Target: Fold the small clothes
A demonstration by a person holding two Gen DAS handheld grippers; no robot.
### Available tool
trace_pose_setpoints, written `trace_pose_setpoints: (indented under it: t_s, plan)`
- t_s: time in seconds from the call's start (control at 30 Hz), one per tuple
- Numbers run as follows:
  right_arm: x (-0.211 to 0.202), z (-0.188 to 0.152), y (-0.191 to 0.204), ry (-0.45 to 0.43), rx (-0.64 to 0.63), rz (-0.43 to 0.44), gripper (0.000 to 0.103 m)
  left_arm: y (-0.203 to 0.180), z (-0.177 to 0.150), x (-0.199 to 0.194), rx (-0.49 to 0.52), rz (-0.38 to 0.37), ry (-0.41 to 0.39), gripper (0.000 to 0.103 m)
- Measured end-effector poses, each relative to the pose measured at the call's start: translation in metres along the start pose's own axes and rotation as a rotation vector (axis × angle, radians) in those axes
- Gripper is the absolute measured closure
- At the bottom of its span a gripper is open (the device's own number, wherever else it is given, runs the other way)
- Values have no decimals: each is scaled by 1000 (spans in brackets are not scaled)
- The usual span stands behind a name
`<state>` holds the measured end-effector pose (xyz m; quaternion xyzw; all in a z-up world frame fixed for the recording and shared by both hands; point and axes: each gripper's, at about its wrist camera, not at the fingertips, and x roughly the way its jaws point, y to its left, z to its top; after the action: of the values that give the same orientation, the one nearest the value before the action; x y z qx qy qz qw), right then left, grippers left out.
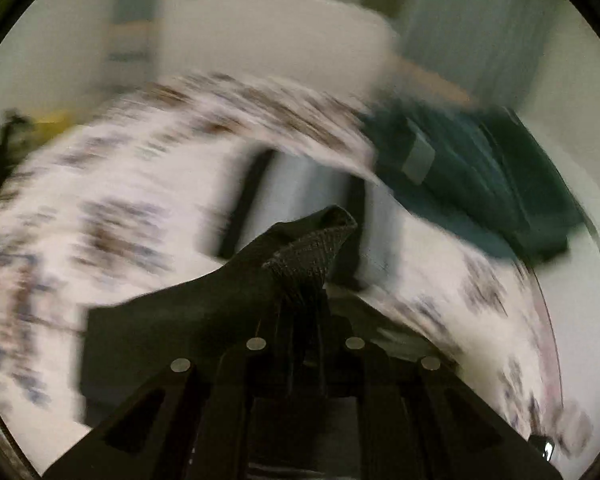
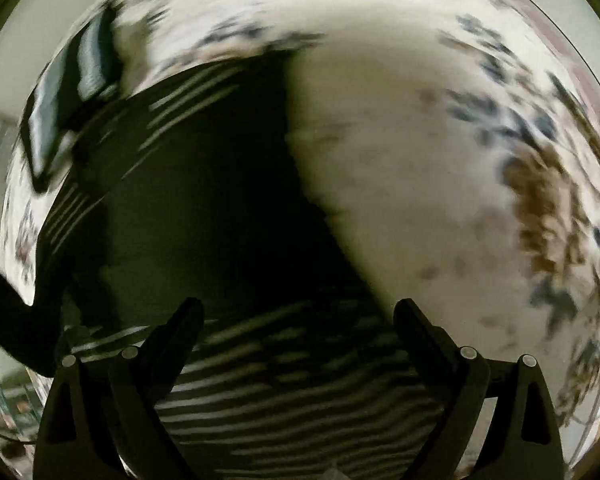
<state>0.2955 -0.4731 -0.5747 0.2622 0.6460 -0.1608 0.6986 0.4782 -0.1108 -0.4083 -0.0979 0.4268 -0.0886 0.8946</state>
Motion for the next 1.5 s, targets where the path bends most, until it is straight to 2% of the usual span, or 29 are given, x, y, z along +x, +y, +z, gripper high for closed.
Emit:
trace_pose_setpoints:
  t_s: [0.07,0.17,0.23,0.3,0.37,0.43,0.47,0.5,0.53,0.6,0.7,0.8,0.87,0.9,0.93,1.0,1.07,1.1,1.13,1.17,1.2,1.27,1.33,1.4,1.47,1.5]
  plan:
    - [-5,6,-39,6,51,-11,6,-65,-29,40,69,-60,88,96]
    - [-8,13,-83,11,94,-29,6,-130,-62,76,144,-118,181,96]
    - [-10,17,-109,21,106,-38,6,-173,-88,97,208,-131,248,96]
    - [-11,20,-129,35,112,-32,6,-197,-105,114,254,-113,292,94]
    - [-11,22,-144,58,121,-1,6,-203,-117,123,292,-85,329,92]
    - [-13,22,-157,74,124,27,6,-194,-127,122,342,0,338,84]
    - [-15,24,-161,80,122,42,6,-187,-131,118,352,12,335,81]
    - [-18,26,-165,85,119,48,6,-173,-134,109,361,39,324,68]
    - [-21,27,-168,98,111,60,6,-161,-137,102,365,62,317,49]
    - [-30,31,-168,107,97,80,6,-132,-149,86,349,110,311,23]
    - [-39,42,-155,111,44,121,6,-71,-172,50,309,241,307,22]
    - [-35,61,-125,117,-5,185,6,-6,-207,27,286,434,326,22]
    - [-22,78,-95,135,-34,224,6,41,-239,24,273,575,387,22]
    - [-16,86,-81,99,-63,290,6,53,-249,27,255,598,417,22]
    - [-11,95,-64,92,-82,298,6,72,-261,28,211,604,446,17]
    - [1,113,-32,80,-103,292,6,95,-271,23,124,546,412,2]
    - [15,130,-7,84,-89,304,7,105,-273,23,62,507,399,0]
    - [24,139,6,89,-83,318,19,111,-274,26,21,474,396,0]
    - [30,145,15,89,-84,328,62,114,-275,26,-4,456,389,0]
    - [33,149,24,94,-86,324,91,116,-274,27,-26,442,380,0]
    - [32,151,29,83,-80,329,92,118,-275,26,-45,431,372,0]
    - [3,144,38,-18,-118,392,92,117,-276,25,-44,424,373,0]
    - [-15,134,38,-80,-166,380,93,116,-274,25,-36,412,393,0]
    - [-3,128,28,-26,-174,299,92,117,-266,20,-54,398,427,0]
    - [33,122,10,127,-160,139,87,120,-255,10,-101,385,411,0]
    - [41,119,3,171,-146,92,87,123,-247,1,-138,366,385,0]
